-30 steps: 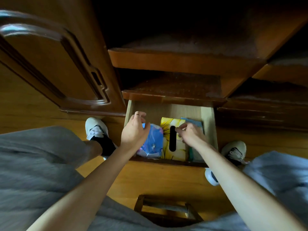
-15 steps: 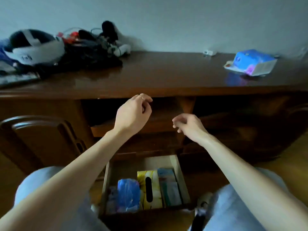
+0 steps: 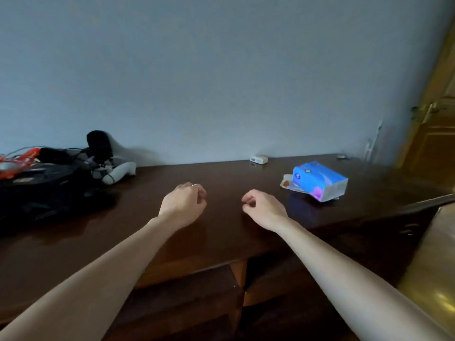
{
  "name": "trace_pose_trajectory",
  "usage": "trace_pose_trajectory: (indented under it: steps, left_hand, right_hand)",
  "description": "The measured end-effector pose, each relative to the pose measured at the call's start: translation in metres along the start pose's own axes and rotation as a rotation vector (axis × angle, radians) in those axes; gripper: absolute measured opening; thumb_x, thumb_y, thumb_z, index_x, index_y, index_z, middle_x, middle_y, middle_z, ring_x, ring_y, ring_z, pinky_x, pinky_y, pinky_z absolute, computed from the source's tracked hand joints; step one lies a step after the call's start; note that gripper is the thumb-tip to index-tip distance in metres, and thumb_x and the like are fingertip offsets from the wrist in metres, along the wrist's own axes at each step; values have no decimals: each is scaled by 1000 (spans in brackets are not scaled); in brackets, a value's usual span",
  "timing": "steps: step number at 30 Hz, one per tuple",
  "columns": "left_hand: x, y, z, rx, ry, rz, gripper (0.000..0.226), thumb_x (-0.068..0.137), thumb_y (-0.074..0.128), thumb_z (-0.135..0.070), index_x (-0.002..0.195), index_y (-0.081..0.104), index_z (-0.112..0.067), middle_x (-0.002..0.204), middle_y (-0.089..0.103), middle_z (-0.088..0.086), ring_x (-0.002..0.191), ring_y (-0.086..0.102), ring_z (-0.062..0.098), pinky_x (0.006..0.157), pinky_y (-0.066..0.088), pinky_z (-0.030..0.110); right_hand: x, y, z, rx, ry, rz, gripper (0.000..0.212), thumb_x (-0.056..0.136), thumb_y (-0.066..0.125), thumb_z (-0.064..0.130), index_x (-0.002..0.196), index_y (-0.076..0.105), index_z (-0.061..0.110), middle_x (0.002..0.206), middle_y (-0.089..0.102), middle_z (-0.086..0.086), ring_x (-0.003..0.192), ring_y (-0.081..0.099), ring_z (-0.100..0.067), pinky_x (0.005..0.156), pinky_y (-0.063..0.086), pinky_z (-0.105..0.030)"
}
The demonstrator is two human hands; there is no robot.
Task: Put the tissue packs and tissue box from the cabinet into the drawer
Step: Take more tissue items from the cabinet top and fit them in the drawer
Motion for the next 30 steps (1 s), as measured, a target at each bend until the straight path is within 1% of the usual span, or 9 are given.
trace_pose_trajectory:
  steps: [6, 8, 14, 18, 20, 22, 26, 28, 30]
  left_hand:
    - [110, 72, -36, -17, 87, 58, 25, 93, 52, -29, 115, 65, -29, 114, 60, -2, 116, 52, 21, 92, 47, 37]
    - [140, 95, -32, 25, 100, 49, 29, 95, 50, -33, 121, 62, -28, 120, 59, -1, 120, 49, 22, 96, 43, 37]
    - [200, 139, 5, -44, 63, 34, 54, 95, 47, -55, 139, 50, -23, 140, 50, 3, 136, 38, 24, 110, 32, 42]
    - [203, 146, 3, 19, 126, -10, 61, 95, 39, -61, 139, 48, -19, 142, 49, 1, 137, 37, 22, 112, 30, 41]
    - [204, 145, 0, 30, 132, -14, 62, 95, 39, -59, 140, 48, -17, 143, 49, 2, 137, 38, 22, 114, 29, 41]
    - [206, 145, -3, 60, 145, -22, 62, 95, 41, -58, 142, 46, -16, 143, 49, 4, 137, 38, 23, 114, 28, 41]
    - [201, 136, -5, 56, 179, -107, 75, 89, 49, -59, 151, 31, -21, 151, 40, 6, 141, 33, 25, 116, 27, 44]
    - [199, 134, -6, 30, 200, -87, 91, 84, 50, -69, 157, 15, -27, 162, 23, 5, 150, 19, 24, 122, 18, 47]
    - [197, 138, -5, -12, 166, 26, 98, 82, 48, -79, 159, 8, -33, 167, 13, 0, 153, 9, 23, 123, 13, 50]
  right_hand:
    - [127, -13, -49, -107, 95, -66, 34, 92, 60, 37, 126, 62, 32, 130, 65, 7, 122, 60, -19, 88, 44, -33]
    - [177, -11, -62, -144, 130, -55, 45, 94, 60, 38, 137, 55, 28, 141, 56, -2, 130, 54, -26, 98, 48, -41]
    - [302, 0, -94, -219, 213, -128, 59, 97, 59, 41, 148, 41, 16, 148, 45, -11, 137, 42, -34, 99, 44, -45]
    - [357, 17, -124, -242, 295, -59, 65, 99, 50, 52, 156, 36, 25, 161, 31, -13, 146, 31, -38, 114, 32, -49]
    - [369, 26, -131, -298, 333, -23, 62, 99, 44, 60, 154, 39, 33, 161, 36, -12, 147, 32, -38, 116, 25, -50]
    - [371, 32, -129, -307, 294, -40, 54, 98, 44, 60, 147, 45, 35, 154, 48, -9, 141, 41, -36, 112, 30, -48]
    - [338, 41, -91, 188, 125, 97, 34, 93, 65, 33, 127, 67, 30, 127, 67, 5, 112, 62, -20, 81, 48, -19]
    - [316, 37, -67, 460, 62, 176, 40, 90, 60, 16, 125, 72, 29, 123, 70, 7, 119, 59, -13, 86, 42, -13]
    - [293, 14, -51, 528, 22, 75, 51, 87, 53, 11, 132, 66, 30, 134, 65, 4, 126, 55, -13, 97, 39, -23]
Point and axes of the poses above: each hand's wrist, its own x-axis towards the middle knuckle, its own y-axis out of the palm, z = x × y, the point moved 6 cm from there along x, towards the middle knuckle
